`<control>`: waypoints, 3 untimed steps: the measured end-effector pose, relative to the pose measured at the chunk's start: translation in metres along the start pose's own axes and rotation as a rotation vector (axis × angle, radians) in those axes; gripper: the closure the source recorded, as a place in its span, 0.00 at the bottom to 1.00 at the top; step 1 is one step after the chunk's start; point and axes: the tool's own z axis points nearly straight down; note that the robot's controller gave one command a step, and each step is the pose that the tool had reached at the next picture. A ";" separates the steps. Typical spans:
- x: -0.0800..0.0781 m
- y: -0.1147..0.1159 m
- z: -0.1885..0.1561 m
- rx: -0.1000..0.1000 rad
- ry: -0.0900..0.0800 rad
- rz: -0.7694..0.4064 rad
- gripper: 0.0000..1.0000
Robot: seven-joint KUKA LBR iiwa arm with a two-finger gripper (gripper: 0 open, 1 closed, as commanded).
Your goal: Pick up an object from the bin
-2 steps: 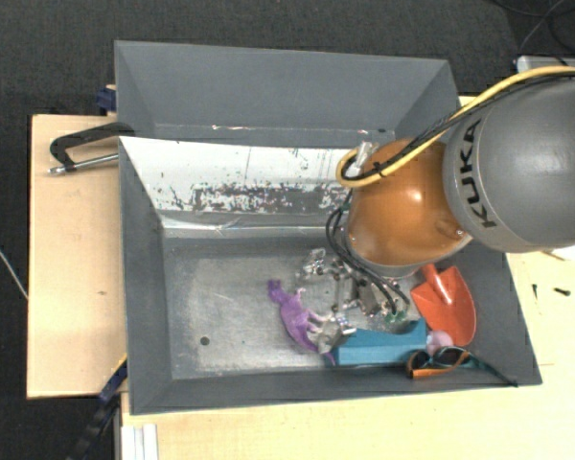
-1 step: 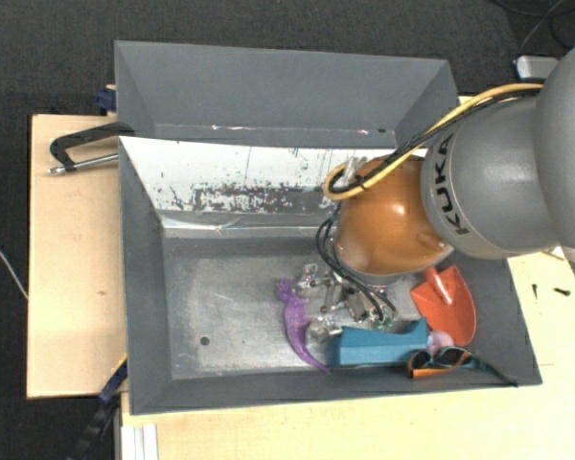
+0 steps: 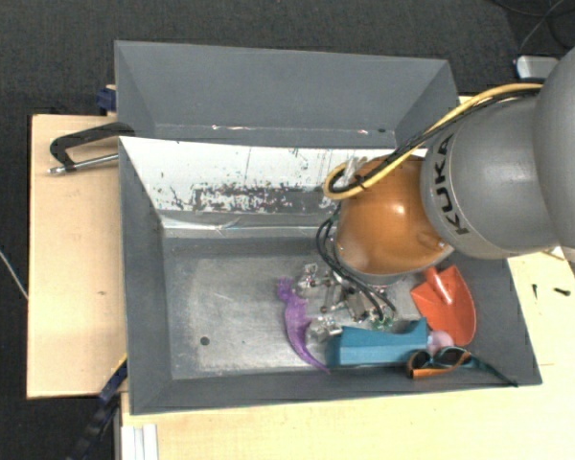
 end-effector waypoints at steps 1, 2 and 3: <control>0.006 -0.004 -0.039 -0.002 0.004 -0.034 1.00; 0.006 -0.006 -0.053 -0.002 0.003 -0.044 1.00; -0.008 0.009 -0.038 0.002 -0.005 -0.174 1.00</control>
Offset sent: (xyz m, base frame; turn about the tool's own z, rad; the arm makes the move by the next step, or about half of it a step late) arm 0.0113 -0.0283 0.0932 -0.0501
